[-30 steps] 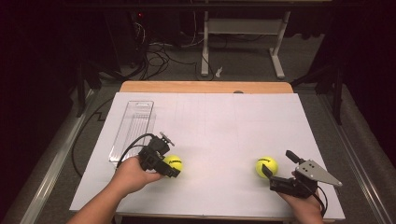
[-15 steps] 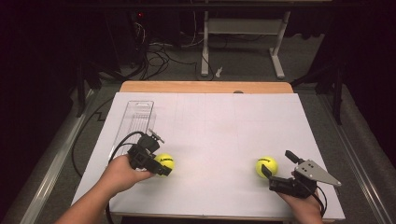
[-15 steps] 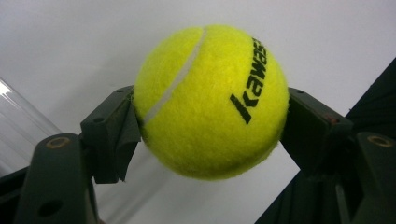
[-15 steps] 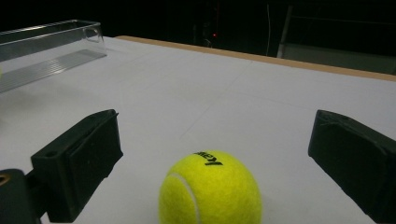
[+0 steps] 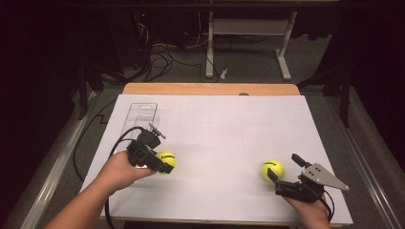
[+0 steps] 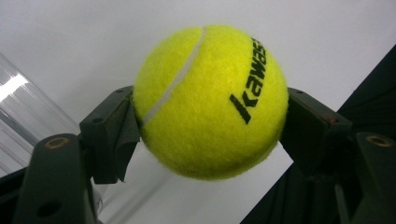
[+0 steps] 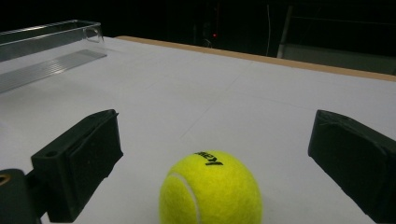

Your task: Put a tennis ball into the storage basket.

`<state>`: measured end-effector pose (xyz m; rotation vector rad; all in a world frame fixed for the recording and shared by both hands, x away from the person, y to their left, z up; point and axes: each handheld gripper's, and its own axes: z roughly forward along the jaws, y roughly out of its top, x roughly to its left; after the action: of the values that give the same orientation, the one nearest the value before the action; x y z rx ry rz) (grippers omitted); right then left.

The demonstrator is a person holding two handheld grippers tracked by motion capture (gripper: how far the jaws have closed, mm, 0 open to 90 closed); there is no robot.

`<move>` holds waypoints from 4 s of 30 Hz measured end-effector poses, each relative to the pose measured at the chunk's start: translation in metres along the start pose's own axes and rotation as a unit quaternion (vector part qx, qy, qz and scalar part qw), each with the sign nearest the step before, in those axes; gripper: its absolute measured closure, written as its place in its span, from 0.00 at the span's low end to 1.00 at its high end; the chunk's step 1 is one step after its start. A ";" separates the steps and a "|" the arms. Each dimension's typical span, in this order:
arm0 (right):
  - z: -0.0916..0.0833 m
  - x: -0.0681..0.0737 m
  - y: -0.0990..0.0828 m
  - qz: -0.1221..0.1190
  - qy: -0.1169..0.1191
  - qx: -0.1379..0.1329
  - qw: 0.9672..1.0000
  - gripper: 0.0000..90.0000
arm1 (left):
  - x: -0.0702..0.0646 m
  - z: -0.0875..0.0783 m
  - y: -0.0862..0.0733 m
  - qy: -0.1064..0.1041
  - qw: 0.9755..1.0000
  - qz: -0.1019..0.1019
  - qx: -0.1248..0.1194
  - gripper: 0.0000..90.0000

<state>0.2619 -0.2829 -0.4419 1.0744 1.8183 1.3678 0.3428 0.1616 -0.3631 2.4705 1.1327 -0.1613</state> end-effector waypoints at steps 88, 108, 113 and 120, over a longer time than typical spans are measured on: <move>0.000 0.000 -0.001 -0.001 0.001 0.000 1.000 0.03 | 0.103 -0.061 0.005 0.091 0.986 -0.138 0.013 0.30; -0.001 0.000 -0.001 -0.001 0.003 -0.001 1.000 0.03 | 0.117 -0.034 0.021 0.105 0.982 -0.154 0.041 0.30; -0.001 0.001 -0.001 0.000 0.004 -0.001 1.000 0.03 | 0.122 -0.026 0.025 0.110 0.980 -0.161 0.049 0.30; 0.000 0.001 -0.001 -0.001 0.005 -0.001 1.000 0.03 | 0.125 -0.017 0.029 0.115 0.978 -0.164 0.056 0.30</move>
<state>0.2611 -0.2827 -0.4423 1.0661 1.8239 1.3765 0.4457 0.2391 -0.3723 2.4277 1.6701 -0.0329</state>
